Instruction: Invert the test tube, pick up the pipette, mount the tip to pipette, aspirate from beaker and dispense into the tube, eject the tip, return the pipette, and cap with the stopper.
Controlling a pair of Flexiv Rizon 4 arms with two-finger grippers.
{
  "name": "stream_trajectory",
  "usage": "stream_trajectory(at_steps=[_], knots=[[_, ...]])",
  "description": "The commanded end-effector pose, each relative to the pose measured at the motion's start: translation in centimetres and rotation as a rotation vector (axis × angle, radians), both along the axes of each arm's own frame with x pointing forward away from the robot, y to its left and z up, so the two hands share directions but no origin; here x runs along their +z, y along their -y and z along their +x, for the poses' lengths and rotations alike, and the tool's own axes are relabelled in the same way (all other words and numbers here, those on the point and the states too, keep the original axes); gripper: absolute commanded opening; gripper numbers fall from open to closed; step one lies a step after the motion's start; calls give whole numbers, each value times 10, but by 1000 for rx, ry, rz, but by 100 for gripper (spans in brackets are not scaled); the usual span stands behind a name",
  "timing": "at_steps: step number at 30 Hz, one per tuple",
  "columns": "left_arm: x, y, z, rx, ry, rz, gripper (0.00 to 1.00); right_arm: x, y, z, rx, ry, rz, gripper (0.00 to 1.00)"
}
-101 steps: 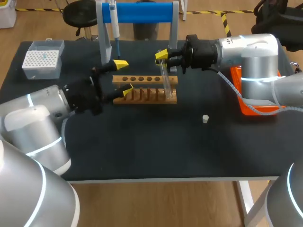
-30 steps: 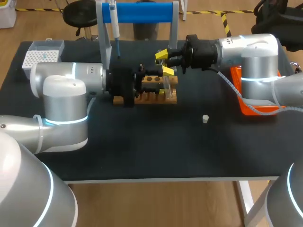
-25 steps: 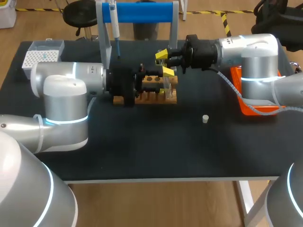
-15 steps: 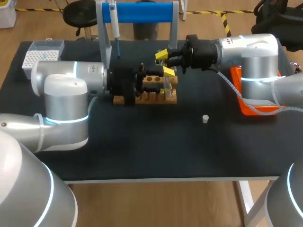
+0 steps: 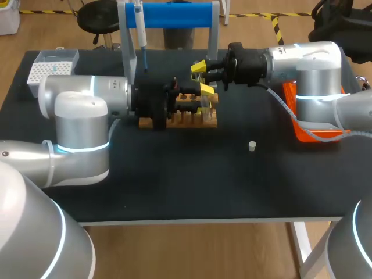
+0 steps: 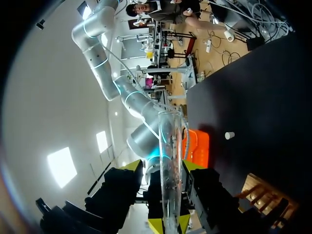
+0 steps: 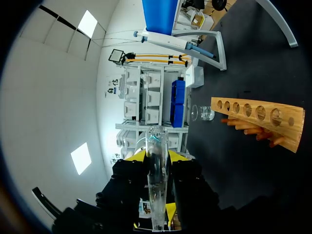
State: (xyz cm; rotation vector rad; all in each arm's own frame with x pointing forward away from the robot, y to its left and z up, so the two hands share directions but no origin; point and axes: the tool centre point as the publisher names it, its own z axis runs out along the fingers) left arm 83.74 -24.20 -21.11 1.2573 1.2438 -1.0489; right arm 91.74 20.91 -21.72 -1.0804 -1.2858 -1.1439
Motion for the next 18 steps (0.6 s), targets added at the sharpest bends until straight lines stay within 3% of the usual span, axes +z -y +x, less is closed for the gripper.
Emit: stream_trajectory(at_steps=[1,6,8,10,12,18], knots=[[-1,2,-2,10,3,-2,46,1,0,0,1,1,-3,0],[-1,2,-2,9,0,-5,36,1,0,0,1,1,-3,0],[-1,1,-1,11,0,-5,24,1,0,0,1,1,-3,0],[-1,1,-1,12,0,-7,18,1,0,0,1,1,-3,0],[-2,1,-1,14,-1,-8,1,1,0,0,1,1,-3,0],[-2,0,-2,29,-8,-6,0,1,0,0,1,1,-3,0]])
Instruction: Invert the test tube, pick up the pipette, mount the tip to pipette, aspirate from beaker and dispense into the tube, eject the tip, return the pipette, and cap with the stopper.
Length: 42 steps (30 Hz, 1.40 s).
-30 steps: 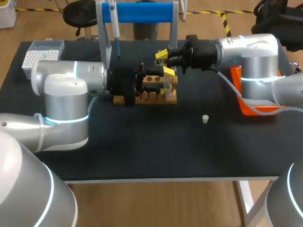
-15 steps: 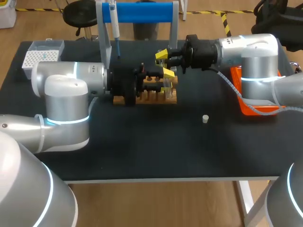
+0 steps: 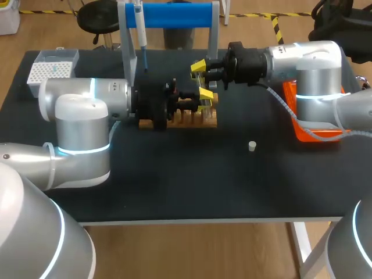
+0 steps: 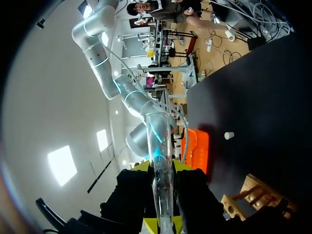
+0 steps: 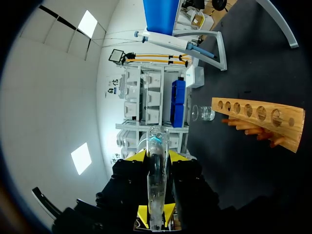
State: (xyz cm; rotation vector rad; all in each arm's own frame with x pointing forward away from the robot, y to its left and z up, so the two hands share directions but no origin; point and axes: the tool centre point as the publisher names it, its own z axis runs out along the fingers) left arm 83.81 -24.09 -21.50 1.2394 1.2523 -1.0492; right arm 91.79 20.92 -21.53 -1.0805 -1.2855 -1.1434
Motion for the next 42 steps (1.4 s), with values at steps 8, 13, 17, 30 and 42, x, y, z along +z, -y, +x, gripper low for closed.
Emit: stream_trajectory(at_steps=[8,13,17,30,42], knots=[[2,1,-3,29,-1,7,0,-1,1,0,1,1,-3,100],[2,1,-3,29,-1,7,0,-1,1,0,1,1,-3,100],[2,1,-3,29,-1,7,0,-1,1,0,1,1,-3,100],[2,1,-3,29,-1,7,0,12,100,-19,-294,1216,-329,100],[2,1,-3,29,-1,7,0,-12,111,-33,-300,1632,-492,100]])
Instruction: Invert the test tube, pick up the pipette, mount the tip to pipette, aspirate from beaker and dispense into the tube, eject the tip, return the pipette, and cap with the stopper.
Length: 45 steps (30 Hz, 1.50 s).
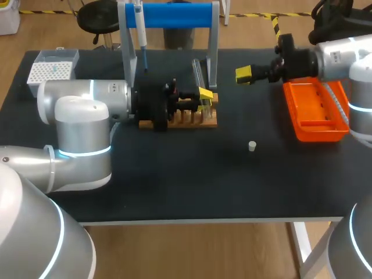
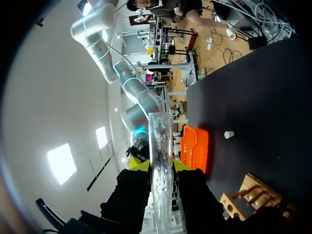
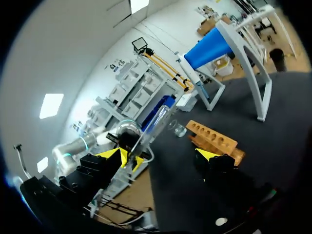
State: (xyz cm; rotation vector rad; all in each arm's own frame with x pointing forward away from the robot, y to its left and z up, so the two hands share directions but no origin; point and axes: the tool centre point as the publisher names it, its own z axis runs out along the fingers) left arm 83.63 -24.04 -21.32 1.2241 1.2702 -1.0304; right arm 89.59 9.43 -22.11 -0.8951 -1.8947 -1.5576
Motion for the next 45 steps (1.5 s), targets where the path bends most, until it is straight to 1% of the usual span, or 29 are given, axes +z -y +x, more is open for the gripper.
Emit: stream_trajectory(at_steps=[1,3,6,10,14,22,27,28,36,39,40,43,44,45], knots=[[0,1,-1,4,2,1,0,-10,-4,-12,-232,992,-296,100],[0,1,-1,4,2,1,0,-17,-7,-13,-236,1040,-314,100],[0,1,-1,4,2,1,0,-29,-11,-15,-233,1090,-333,100],[0,1,-1,4,2,1,0,-46,-16,-15,-231,1143,-360,100],[0,1,-1,4,2,1,0,-54,-18,-17,-226,1198,-367,100],[0,1,-1,4,2,1,0,-65,-22,-12,-211,1261,-397,100],[0,1,-1,4,2,1,0,-70,-26,-9,-194,1255,-421,100],[0,1,-1,4,2,1,0,-71,-27,-8,-192,1264,-434,100],[0,1,-1,4,2,1,0,-75,-32,-2,-185,1199,-454,100],[0,1,-1,4,2,1,0,-74,-33,1,-189,1108,-438,100],[0,1,-1,4,2,1,0,-73,-33,4,-195,1034,-421,100],[0,1,-1,4,2,1,0,-68,-30,11,-224,898,-392,100],[0,1,-1,4,2,1,0,-67,-29,14,-232,865,-385,100],[0,1,-1,4,2,1,0,-66,-28,15,-240,856,-382,100]])
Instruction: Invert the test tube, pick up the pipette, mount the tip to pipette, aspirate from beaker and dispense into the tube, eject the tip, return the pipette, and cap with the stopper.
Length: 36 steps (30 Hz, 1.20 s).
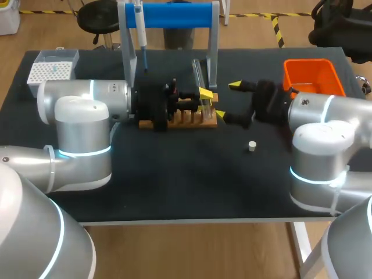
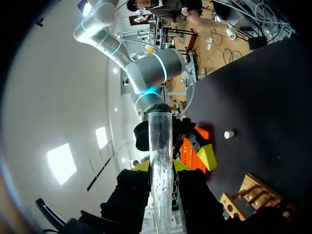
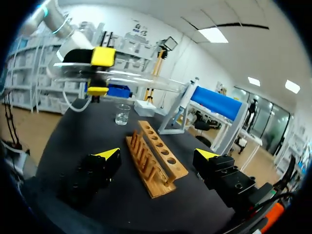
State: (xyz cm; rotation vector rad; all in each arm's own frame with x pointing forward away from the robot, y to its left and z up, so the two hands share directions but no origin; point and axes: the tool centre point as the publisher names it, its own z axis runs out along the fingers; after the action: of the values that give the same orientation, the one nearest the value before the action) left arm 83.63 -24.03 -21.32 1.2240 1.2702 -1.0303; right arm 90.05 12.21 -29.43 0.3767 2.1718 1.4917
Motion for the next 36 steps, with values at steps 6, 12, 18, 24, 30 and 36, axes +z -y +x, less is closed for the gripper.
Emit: stream_trajectory(at_steps=[6,12,18,24,30,36], knots=[[0,1,-1,4,2,1,0,5,0,13,-5,-188,23,100],[0,1,-1,4,2,1,0,-1,-6,19,-18,-207,18,100],[0,1,-1,4,2,1,0,-5,-13,24,-22,-213,13,100],[0,1,-1,4,2,1,0,-8,-23,24,-22,-217,14,100],[0,1,-1,4,2,1,0,-18,-28,26,-38,-236,17,100],[0,1,-1,4,2,1,0,-28,-30,27,-49,-260,22,100]])
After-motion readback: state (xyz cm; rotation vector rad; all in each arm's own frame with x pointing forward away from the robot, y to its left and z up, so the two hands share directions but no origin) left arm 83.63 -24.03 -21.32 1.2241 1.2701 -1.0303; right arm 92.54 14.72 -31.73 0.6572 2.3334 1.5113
